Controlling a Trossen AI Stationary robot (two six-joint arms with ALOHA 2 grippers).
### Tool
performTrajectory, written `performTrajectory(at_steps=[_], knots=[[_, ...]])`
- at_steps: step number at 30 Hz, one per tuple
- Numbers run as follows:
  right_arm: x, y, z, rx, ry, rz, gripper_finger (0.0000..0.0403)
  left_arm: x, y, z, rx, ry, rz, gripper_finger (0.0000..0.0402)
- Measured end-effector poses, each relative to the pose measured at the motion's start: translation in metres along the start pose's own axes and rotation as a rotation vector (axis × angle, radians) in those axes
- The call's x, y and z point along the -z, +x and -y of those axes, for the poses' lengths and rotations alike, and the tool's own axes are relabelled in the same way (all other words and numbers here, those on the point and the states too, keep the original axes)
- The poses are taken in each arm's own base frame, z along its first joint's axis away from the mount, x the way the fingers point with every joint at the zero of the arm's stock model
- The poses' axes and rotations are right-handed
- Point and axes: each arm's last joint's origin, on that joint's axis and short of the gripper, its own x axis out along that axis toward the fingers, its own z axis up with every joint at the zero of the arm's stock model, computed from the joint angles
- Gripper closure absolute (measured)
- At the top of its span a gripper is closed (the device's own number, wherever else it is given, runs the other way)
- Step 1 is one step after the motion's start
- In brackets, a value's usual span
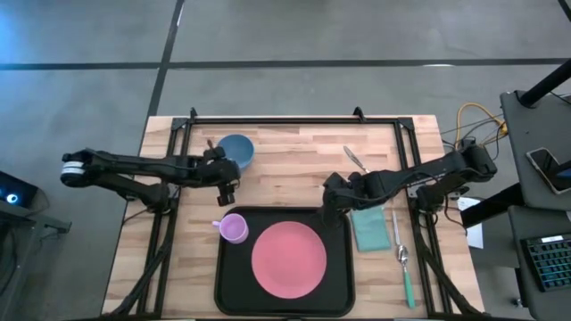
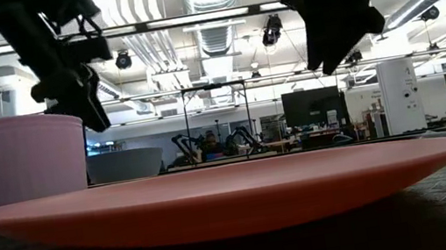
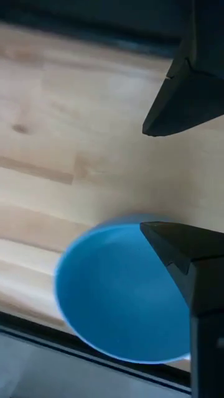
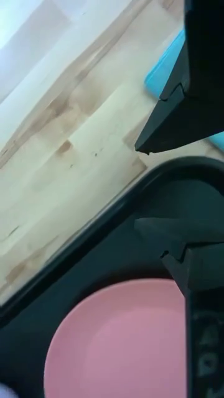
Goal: Set up tray
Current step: Put the blue bowl on the pink plate
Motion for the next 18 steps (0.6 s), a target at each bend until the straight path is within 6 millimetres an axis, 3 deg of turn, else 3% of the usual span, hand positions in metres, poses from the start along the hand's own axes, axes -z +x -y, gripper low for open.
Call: performTrajectory(at_steps=[8,18], knots=[[0.004,0.008,0.006,0.029,-0.011,-0.018,0.0234,-0.016,0.012,-0.013,-0.048,0.006,-0.027,0.0185],[0.001,0.009,0.008,0.034,-0.028,-0.015,0.0234,-0.029,0.052,-0.019,0.011,-0.044,-0.186,0.0185]])
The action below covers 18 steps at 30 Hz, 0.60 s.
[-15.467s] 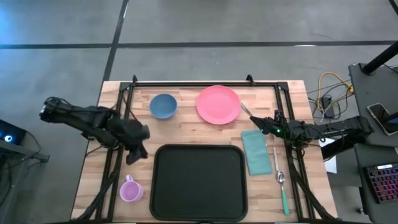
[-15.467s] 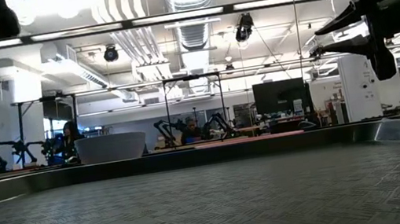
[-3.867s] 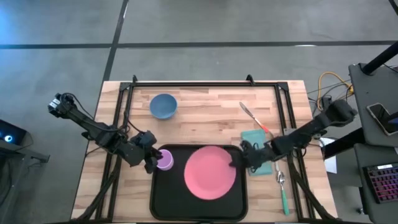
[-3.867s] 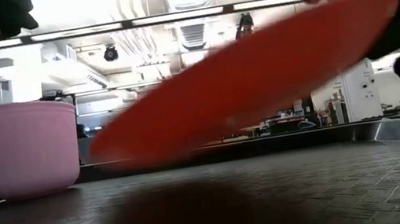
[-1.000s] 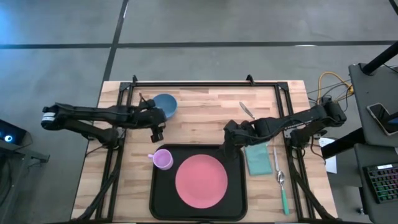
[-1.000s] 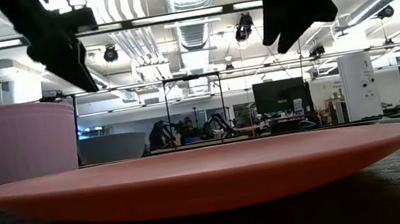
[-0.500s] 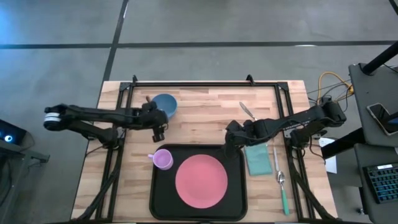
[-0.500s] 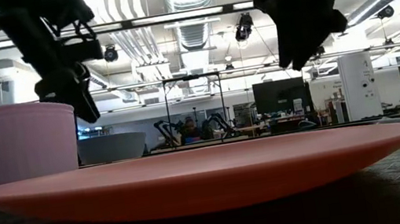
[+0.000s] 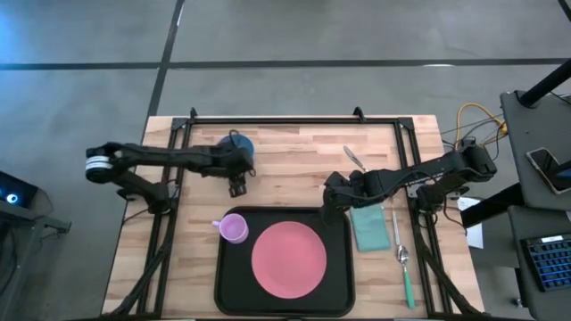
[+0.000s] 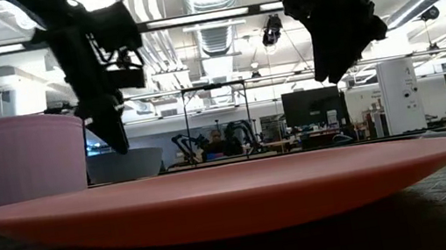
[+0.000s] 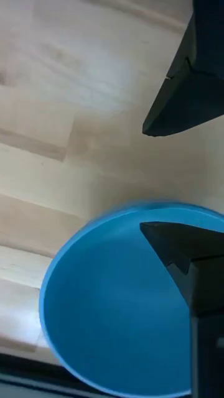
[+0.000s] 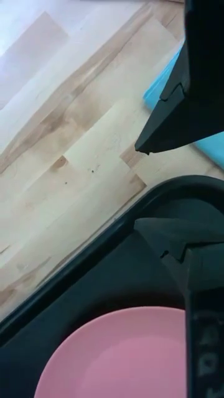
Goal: Set up tray
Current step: Put the blue bowl on the pink plate
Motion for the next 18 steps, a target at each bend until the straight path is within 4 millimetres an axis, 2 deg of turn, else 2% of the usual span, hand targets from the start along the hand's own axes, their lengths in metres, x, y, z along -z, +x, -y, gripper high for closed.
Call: performTrajectory(at_steps=[7,10,13,18], knots=[[0.000,0.000,0.000,-0.001,0.011,0.000,0.0234,-0.020,0.017,-0.005,-0.021,-0.008,-0.075,0.0186],[0.000,0.000,0.000,-0.001,0.011,0.000,0.0234,-0.026,0.023,-0.005,-0.024,-0.006,-0.097,0.0201],[0.000,0.000,0.000,-0.001,0.011,0.000,0.0234,-0.029,0.026,-0.004,-0.021,0.003,-0.126,0.0240],[0.001,0.002,0.001,0.004,0.007,-0.004,0.0234,-0.032,0.027,-0.004,-0.022,0.004,-0.135,0.0334]])
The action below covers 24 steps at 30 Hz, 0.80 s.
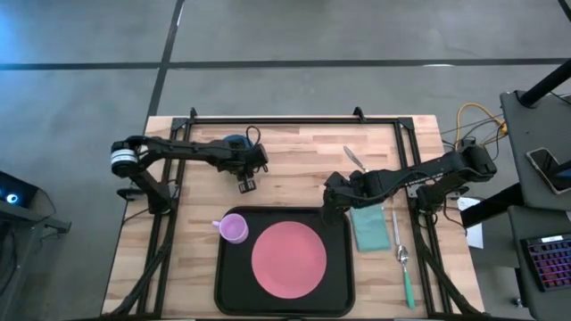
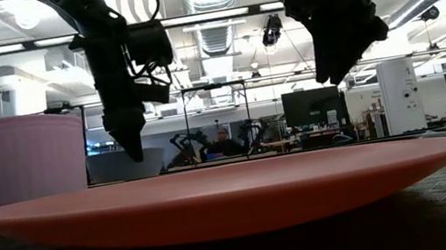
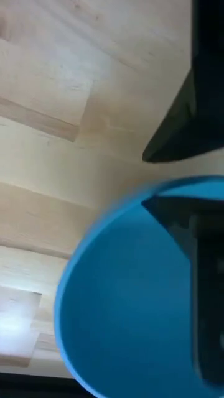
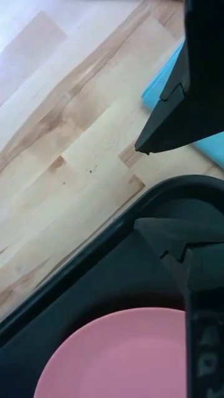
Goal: Set up tray
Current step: Put the blue bowl on the pink plate
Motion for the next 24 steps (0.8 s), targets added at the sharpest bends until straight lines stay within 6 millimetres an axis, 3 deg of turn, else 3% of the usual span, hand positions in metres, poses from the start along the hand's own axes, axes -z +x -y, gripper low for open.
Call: performTrajectory(at_steps=[3,9,14,18,24], knots=[[0.000,0.001,0.000,0.002,-0.012,-0.001,0.0234,0.000,-0.002,0.000,0.000,-0.008,0.003,0.0388],[0.000,0.001,0.000,0.002,-0.042,0.000,0.0240,0.000,-0.024,0.009,0.016,0.025,0.022,0.0400],[0.000,-0.001,0.001,-0.002,-0.007,0.003,0.0256,-0.009,-0.073,0.027,0.050,0.125,0.135,0.0400],[0.003,-0.007,0.007,0.026,0.124,-0.012,0.0270,-0.013,-0.120,0.050,0.113,0.225,0.267,0.0401],[0.013,-0.035,0.011,-0.022,0.224,0.021,0.0287,-0.009,-0.170,0.091,0.214,0.304,0.420,0.0401]])
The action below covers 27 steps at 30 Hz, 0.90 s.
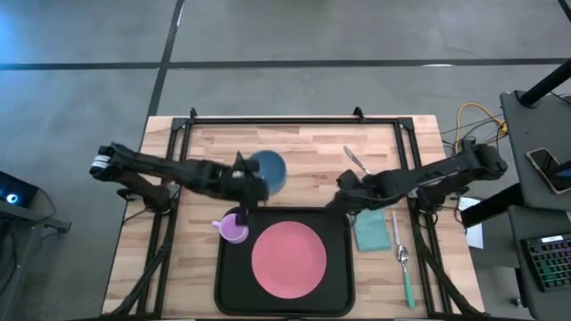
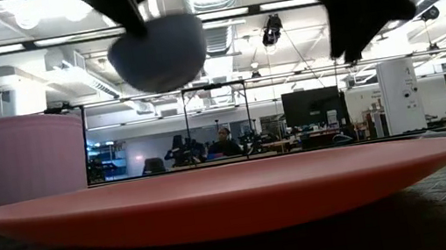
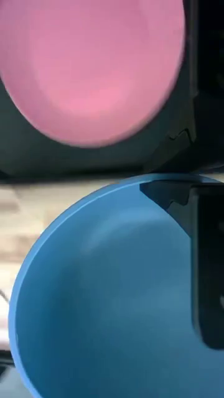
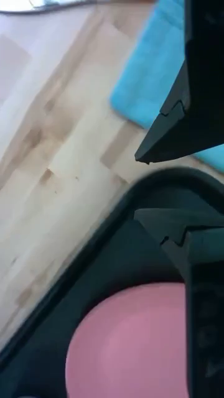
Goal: Set up tray
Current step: Put the blue bowl on the pink plate
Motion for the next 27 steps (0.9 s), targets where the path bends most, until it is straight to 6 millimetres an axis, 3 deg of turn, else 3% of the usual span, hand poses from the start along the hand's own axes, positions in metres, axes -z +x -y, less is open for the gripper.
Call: performTrajectory(at_steps=[4,11,17,24,27], knots=[[0.012,-0.029,0.016,0.000,0.128,0.005,0.0295,-0.013,-0.008,0.039,0.036,0.061,0.080,0.0401],[0.034,-0.069,0.039,-0.043,0.267,0.061,0.0310,-0.021,0.013,0.101,0.070,0.179,0.047,0.0401],[0.037,-0.075,0.045,-0.045,0.227,0.067,0.0320,-0.046,0.021,0.124,0.085,0.128,0.066,0.0401],[0.041,-0.074,0.045,-0.052,0.009,-0.016,0.0334,-0.077,0.054,0.164,0.143,0.073,-0.005,0.0401],[0.046,-0.074,0.045,-0.054,-0.051,-0.019,0.0339,-0.081,0.070,0.180,0.161,0.030,-0.117,0.0401]])
